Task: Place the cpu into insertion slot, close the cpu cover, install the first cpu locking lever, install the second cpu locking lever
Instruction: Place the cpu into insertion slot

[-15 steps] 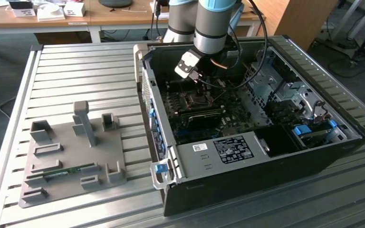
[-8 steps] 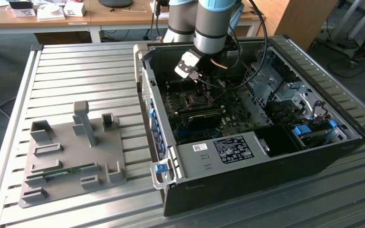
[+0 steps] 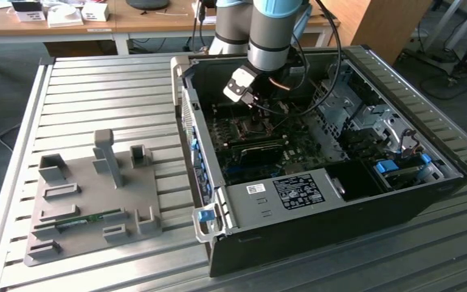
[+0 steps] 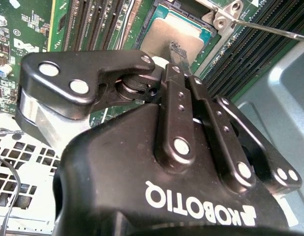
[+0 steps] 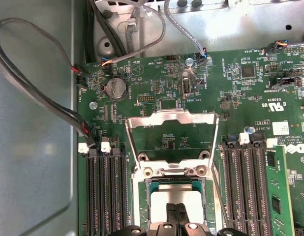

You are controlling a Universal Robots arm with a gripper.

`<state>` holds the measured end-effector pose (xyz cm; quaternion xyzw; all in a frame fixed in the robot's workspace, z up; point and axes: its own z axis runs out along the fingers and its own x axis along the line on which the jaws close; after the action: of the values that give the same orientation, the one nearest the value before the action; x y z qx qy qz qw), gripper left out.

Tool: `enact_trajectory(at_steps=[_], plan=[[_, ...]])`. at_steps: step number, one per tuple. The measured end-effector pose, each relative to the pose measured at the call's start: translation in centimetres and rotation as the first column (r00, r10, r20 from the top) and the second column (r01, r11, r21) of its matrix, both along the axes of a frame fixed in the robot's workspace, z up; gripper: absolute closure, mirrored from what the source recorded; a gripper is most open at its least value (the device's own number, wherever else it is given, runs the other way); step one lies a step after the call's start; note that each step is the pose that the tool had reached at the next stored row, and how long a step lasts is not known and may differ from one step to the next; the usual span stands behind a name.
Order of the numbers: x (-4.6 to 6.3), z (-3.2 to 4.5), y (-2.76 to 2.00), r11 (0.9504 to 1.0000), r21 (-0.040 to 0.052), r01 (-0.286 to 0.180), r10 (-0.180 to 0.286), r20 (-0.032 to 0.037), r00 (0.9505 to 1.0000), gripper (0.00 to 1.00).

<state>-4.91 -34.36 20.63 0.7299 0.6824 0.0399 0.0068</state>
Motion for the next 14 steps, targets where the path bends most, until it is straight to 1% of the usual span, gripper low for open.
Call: enact_trajectory(at_steps=[8, 14], plan=[[-0.05, -0.23, 0.0, 1.0, 0.0001, 0.0, 0.0, 0.0001, 1.0, 0.89], [-0.06, -0.63, 0.0, 1.0, -0.0003, 0.0, 0.0, -0.0002, 1.0, 0.89]])
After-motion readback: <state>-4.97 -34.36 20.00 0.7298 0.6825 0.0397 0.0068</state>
